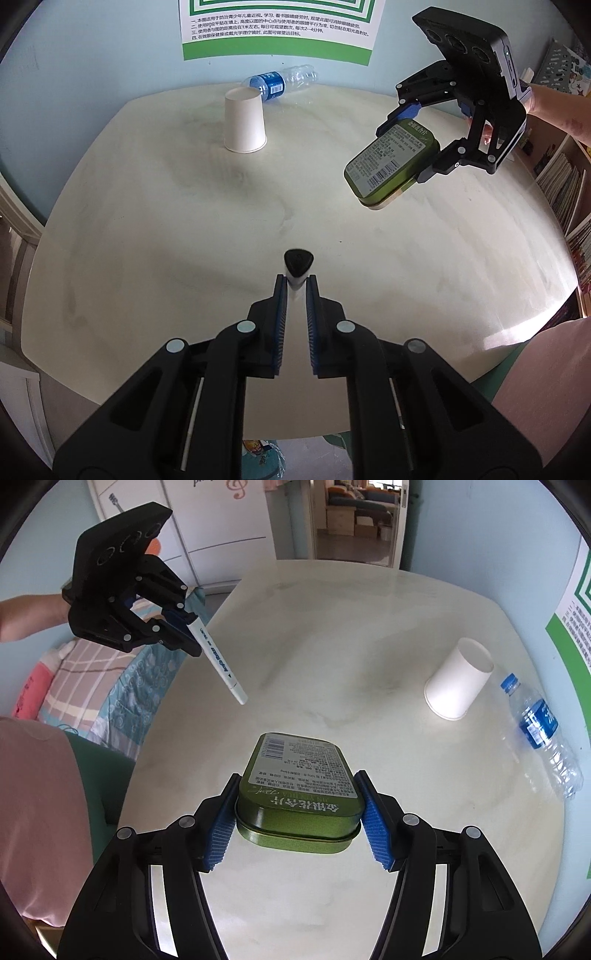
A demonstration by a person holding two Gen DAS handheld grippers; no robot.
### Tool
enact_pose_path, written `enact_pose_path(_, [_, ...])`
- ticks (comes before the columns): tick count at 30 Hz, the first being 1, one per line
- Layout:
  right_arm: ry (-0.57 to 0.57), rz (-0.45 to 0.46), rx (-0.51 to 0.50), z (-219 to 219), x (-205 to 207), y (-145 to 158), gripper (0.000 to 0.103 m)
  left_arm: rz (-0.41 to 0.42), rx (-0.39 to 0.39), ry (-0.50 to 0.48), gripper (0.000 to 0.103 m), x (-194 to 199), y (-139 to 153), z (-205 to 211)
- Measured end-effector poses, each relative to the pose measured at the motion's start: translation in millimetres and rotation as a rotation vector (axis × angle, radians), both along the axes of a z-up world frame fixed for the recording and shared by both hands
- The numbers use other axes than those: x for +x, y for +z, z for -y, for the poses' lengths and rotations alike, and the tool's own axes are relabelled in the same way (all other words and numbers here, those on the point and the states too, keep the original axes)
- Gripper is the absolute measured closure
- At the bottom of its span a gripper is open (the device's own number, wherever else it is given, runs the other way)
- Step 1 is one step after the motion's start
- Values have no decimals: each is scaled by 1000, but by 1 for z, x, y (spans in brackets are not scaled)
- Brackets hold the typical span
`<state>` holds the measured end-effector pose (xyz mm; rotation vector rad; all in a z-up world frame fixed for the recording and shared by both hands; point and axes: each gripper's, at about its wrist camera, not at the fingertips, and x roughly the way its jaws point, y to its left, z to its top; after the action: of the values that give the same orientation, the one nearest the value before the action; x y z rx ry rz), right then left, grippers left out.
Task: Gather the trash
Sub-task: 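Carry the marker and green tin with both tools over the wastebasket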
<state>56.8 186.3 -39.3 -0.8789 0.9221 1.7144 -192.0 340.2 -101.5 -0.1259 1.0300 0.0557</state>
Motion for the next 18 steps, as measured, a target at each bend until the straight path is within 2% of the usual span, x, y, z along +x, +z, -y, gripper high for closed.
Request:
enact_pose_path(5, [17,9,5,-6,-6,-1,41,0,2,27,98,-6,-1,-1])
enact_pose_path(11, [12,7,-26,-5,-10,-16,41,-90,-7,14,98,14,-38,-1])
enact_pose_path(13, [-3,-2,-30,-1,-8,-19,41,-111,-1,8,85,19,-48,0])
enact_pose_path(14, [-8,-4,-34,0,-8,-20,41,-124,22,14,57,21,-53,1])
enact_pose_path(15, [-11,-4,-34,1,-9,-21,41,-132,40,7,42,21,-57,3])
enact_pose_path(18, [-18,-17,-40,6,-11,-28,41,-192,55,-58,41,17,-77,16])
